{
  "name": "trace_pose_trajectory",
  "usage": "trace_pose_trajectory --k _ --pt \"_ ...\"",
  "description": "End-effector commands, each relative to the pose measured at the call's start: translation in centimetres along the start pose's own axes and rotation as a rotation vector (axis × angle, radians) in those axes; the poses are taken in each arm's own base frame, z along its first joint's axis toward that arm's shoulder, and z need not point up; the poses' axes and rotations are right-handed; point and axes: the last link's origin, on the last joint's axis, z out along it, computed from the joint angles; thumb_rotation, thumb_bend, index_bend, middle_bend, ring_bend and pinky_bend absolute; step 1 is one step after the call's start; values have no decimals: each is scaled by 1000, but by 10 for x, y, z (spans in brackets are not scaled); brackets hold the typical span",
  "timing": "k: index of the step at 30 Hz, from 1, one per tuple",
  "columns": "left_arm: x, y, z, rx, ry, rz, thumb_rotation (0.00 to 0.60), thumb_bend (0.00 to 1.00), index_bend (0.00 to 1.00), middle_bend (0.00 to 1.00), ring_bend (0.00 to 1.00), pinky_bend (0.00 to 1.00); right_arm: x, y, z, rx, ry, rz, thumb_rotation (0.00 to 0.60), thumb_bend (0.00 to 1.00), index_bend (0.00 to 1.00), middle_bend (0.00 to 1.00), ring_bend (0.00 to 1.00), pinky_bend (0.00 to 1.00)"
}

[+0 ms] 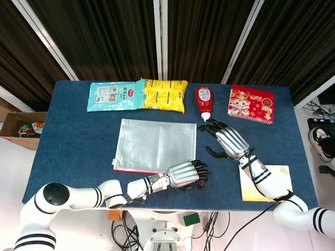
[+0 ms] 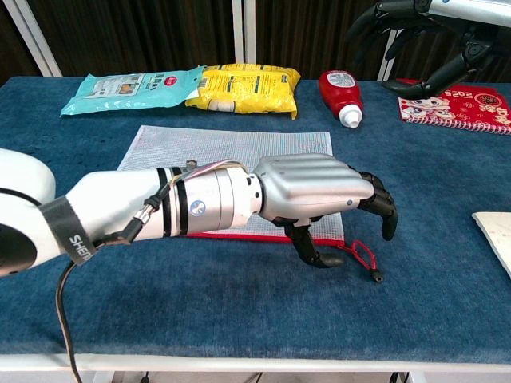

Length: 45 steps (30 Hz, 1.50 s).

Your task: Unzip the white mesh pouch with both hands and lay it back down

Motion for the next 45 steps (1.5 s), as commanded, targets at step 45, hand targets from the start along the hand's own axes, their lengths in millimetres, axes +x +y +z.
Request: trace_pose_trajectory --k 45 --pt "-13 4 35 76 -80 62 600 296 446 182 99 165 -6 10 -12 -28 21 26 600 379 239 315 106 257"
